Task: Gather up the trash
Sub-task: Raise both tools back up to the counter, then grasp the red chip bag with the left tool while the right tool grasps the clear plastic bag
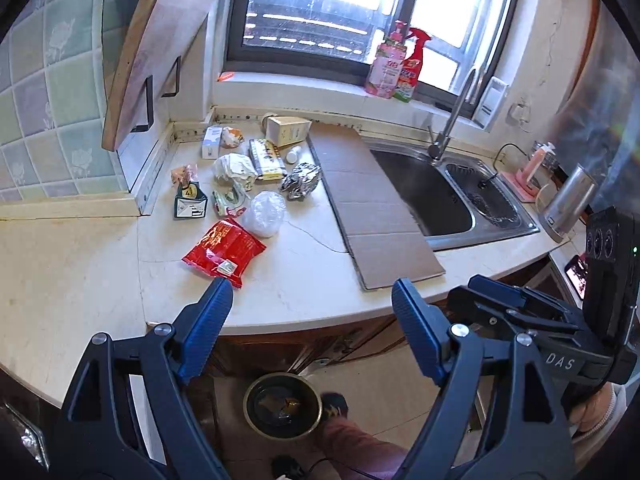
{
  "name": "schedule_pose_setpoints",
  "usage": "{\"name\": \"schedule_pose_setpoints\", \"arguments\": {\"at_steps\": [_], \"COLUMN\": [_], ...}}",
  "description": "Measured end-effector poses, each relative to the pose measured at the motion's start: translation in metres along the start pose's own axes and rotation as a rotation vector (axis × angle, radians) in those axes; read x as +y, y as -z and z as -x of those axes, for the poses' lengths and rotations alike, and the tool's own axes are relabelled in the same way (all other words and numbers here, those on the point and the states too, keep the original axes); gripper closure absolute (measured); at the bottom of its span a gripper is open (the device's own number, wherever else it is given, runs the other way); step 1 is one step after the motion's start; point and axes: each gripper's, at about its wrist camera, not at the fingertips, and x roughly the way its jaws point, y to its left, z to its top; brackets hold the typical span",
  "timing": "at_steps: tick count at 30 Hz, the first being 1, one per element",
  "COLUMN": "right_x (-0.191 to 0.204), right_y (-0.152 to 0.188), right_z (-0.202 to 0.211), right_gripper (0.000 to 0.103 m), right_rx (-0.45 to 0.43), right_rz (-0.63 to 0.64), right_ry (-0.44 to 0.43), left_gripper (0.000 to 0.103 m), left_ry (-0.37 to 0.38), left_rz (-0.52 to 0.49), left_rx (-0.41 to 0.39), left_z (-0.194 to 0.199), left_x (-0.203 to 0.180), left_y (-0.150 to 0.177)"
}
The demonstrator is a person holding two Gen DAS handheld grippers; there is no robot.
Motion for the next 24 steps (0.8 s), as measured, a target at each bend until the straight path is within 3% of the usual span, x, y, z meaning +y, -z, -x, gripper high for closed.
{"name": "schedule_pose_setpoints", "arguments": {"at_steps": [9,14,20,24], "right_x": [-0.031,-0.049,-0.056,-0.041], "right_y": [-0.057,-0.096,-0.127,-0.138], "right_z": [-0.108,-0.175,-0.248,-0.294], "right_gripper": [0.038,0.038,0.038,0.038], "right_rx": [0.120,0.185,0.278,0.349], "right_rz": [-0.004,0.022,0.055,0.110], "right_ry": [-0.084,-0.123,-0.194,-0.257], "left_gripper": [0.024,0.024,0.024,0.024], "left_ry": [-0.057,-0.069,-0.136,-0.172], "left_rz": [0.121,0.244,0.310,0.368], "left_rx": [0.079,0.144,0.232,0.255], "left_z": [-0.078,-0.134,-0.193,-0.206], "left_x": [0.041,0.075,0.105,0.121], "left_y": [-0.028,-0.040,-0.036,-0.028]}}
